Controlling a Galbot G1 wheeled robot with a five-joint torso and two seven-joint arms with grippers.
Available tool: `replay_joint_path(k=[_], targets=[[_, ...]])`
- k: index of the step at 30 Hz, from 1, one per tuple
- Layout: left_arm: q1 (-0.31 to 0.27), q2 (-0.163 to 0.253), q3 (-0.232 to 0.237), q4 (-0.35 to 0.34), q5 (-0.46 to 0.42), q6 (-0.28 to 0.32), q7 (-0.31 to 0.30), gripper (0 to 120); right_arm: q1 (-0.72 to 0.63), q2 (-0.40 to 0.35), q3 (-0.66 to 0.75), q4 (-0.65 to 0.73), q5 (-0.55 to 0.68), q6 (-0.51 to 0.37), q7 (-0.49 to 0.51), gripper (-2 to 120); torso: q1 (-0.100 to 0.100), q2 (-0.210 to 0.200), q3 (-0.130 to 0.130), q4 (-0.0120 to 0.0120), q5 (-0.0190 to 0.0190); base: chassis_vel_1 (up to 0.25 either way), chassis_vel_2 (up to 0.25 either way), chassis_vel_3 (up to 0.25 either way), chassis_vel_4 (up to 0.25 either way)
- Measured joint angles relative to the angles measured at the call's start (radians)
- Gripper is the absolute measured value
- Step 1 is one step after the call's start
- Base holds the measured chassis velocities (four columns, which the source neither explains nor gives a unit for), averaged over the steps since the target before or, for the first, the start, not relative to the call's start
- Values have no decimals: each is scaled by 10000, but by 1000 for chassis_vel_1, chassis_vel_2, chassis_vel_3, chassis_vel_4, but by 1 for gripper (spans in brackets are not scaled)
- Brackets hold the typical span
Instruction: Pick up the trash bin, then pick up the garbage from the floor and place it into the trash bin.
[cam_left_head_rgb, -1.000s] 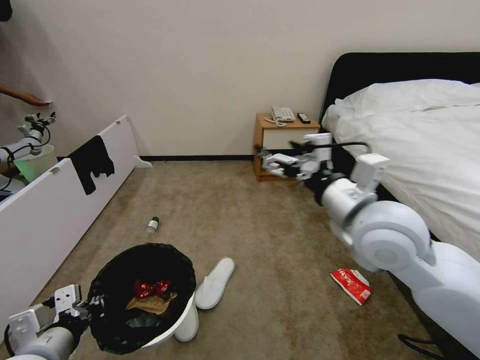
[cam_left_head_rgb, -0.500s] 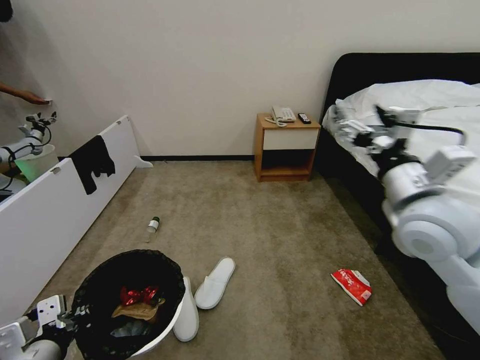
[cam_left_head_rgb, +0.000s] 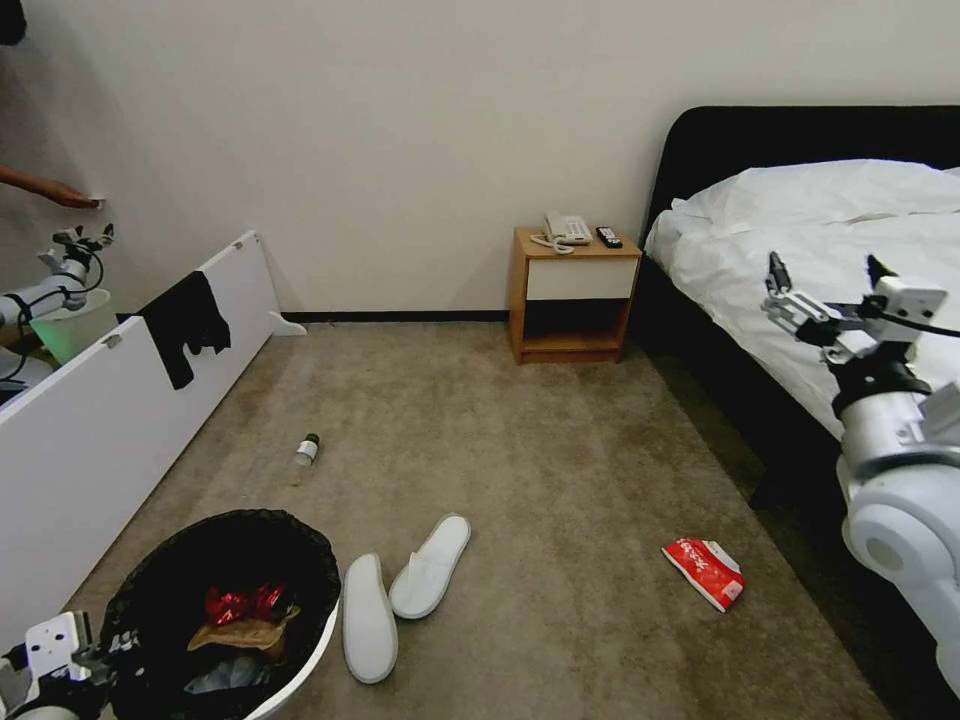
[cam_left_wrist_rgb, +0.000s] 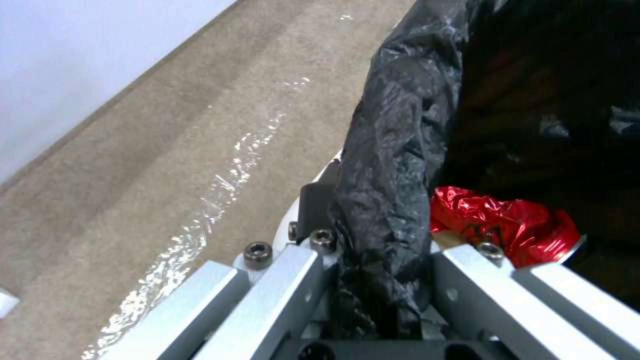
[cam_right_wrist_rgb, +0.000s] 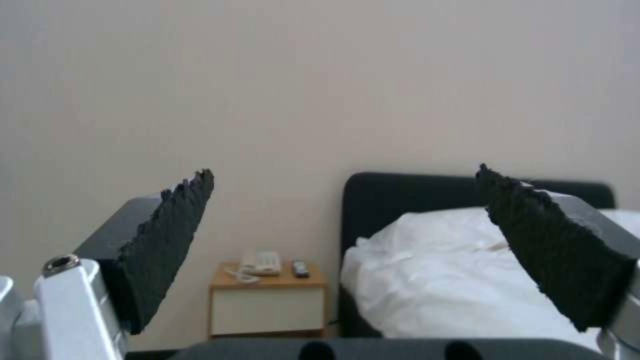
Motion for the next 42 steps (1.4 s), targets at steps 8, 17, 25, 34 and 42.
replay_joint_path(k=[8,17,25,34,42], targets=[[141,-88,127,-198,-146,0,11,2,-683,374,328,86,-573,310,-97,100,0,0,1,0,0,0,0,0,0],[312,-205,154,-349,-408,0,-123,2,-1206,965,345,-16,-1134,687,-234,100,0,-1,1,0,0,0,0,0,0],[343,-206,173,-394,-386,1,-120,2,-1544,1291,478,-50,-1323,866,-265,100,0,0,1,0,0,0,0,0,0],[250,-169,134,-351,-357,1,-80,2,-2281,1560,1091,-93,-1412,970,-267,100,0,-1,1,-1,0,0,0,0,0],[130,-153,189,-189,-294,1,-15,2,-2970,1395,1866,-376,-1483,-215,-335,100,0,-1,1,0,-1,0,0,0,0]])
